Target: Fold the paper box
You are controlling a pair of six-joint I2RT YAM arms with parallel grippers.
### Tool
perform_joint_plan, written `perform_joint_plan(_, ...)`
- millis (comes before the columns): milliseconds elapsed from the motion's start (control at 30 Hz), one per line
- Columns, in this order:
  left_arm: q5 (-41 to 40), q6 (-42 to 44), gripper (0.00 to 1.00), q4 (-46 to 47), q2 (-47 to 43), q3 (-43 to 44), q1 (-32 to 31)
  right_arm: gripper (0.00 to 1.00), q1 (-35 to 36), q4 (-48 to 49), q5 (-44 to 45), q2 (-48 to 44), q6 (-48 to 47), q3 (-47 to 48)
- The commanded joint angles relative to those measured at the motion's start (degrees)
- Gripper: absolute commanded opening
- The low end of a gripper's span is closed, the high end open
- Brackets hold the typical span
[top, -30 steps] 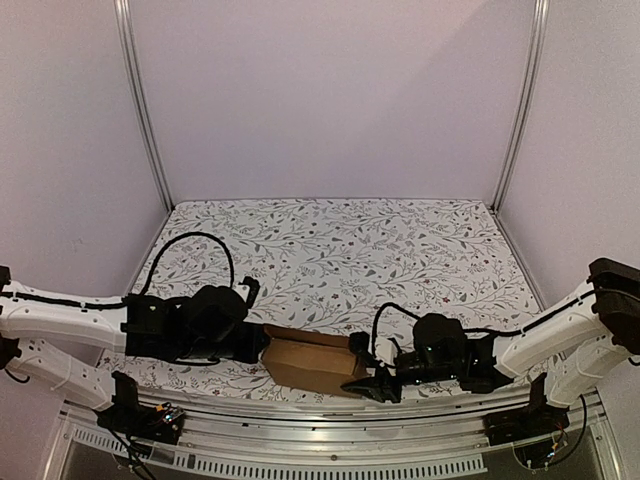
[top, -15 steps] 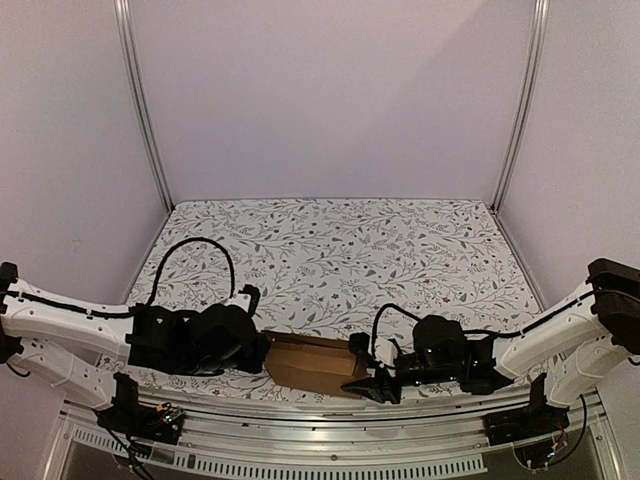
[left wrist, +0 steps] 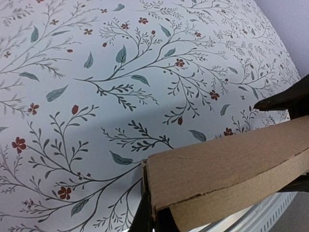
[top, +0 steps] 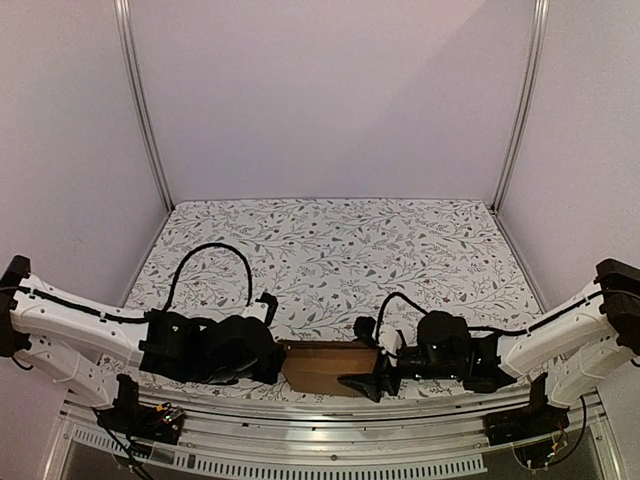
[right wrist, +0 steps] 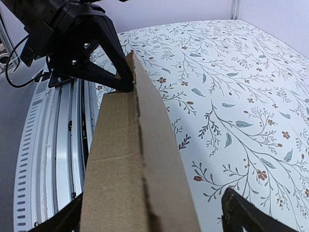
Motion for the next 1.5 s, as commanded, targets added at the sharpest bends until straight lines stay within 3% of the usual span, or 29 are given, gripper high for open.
perform_joint_plan(0, 9.75, -1.02, 0.0, -8.85, 3.96, -1.92, -2.43, 0.99, -0.07, -2.64, 0.49, -4.51, 1.99, 0.22)
perform_joint_plan(233, 8.67, -1.63, 0.0, -10.17, 5.07, -0.31, -2.42, 0.99, -0.08, -9.93, 1.65, -13.44, 3.76, -1.27)
perform_joint_plan(467, 8.56, -1.15, 0.0, -10.55, 7.71, 1.71, -2.42, 0.99, -0.11, -22.16, 8.21, -24.25, 6.63, -1.19)
perform_joint_plan(767, 8.28, -0.56, 0.0, -11.66, 9.16, 3.94, -2.48, 0.99, -0.06, -24.75, 8.04, -33.01, 7.75, -2.65)
perform_joint_plan(1467, 3.34, -0.34, 0.0, -16.64, 6.48, 8.35, -2.67, 0.96, 0.02, -31.56, 3.73, -33.99, 7.96, 4.33)
